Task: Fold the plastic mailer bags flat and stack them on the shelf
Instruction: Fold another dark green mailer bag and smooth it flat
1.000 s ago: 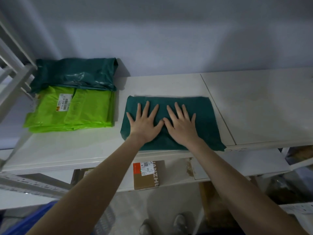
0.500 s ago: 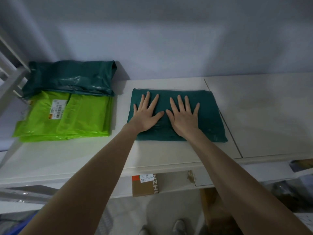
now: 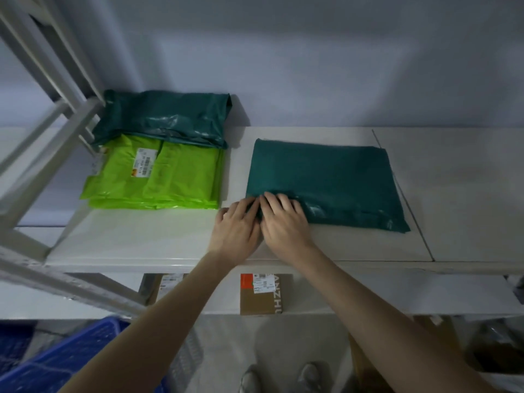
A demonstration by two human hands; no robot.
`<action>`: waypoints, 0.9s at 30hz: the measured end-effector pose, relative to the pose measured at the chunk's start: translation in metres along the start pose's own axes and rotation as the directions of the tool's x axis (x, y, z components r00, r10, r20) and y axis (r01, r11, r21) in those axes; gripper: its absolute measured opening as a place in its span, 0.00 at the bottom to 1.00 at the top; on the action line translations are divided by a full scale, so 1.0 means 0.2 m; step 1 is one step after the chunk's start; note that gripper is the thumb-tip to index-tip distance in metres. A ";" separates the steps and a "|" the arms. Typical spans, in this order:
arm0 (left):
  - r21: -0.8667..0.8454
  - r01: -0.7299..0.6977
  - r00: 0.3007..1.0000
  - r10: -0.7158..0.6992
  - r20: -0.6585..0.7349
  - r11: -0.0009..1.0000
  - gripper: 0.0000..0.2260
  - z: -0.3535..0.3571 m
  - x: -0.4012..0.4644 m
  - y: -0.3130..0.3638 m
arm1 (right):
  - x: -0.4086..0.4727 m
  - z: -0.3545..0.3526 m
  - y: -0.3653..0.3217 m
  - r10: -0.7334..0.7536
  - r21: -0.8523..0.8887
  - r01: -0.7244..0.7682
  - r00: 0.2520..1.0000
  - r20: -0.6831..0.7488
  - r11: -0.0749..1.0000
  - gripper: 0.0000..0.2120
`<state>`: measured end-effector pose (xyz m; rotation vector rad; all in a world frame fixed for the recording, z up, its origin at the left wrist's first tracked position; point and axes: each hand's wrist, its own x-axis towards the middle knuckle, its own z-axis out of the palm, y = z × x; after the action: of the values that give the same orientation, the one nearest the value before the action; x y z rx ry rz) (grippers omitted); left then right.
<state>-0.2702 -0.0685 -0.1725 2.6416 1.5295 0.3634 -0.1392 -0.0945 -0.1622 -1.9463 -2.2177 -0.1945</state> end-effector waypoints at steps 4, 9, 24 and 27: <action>0.023 -0.024 0.995 0.021 0.102 0.999 0.30 0.04 -0.04 0.01 | -0.04 0.05 -0.01 0.014 0.011 -0.015 0.999 0.050 1.000 0.24; 0.116 -0.017 0.989 -0.001 0.151 0.993 0.34 0.02 -0.02 0.03 | -0.04 0.03 -0.03 0.059 -0.017 -0.058 0.997 0.049 0.998 0.23; 0.258 -0.068 0.981 0.018 0.191 0.964 0.25 -0.01 0.04 0.15 | -0.19 -0.01 0.21 0.081 -0.101 -0.081 0.997 -0.003 0.992 0.25; 0.283 -0.046 0.987 0.000 0.162 0.958 0.23 -0.05 0.05 0.18 | -0.24 -0.03 0.28 0.119 -0.141 -0.120 0.993 -0.019 0.983 0.24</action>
<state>-0.2380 -0.0791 -0.1546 2.8186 1.6083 -0.0780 -0.0769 -0.1337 -0.1692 -2.1385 -2.1251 -0.3526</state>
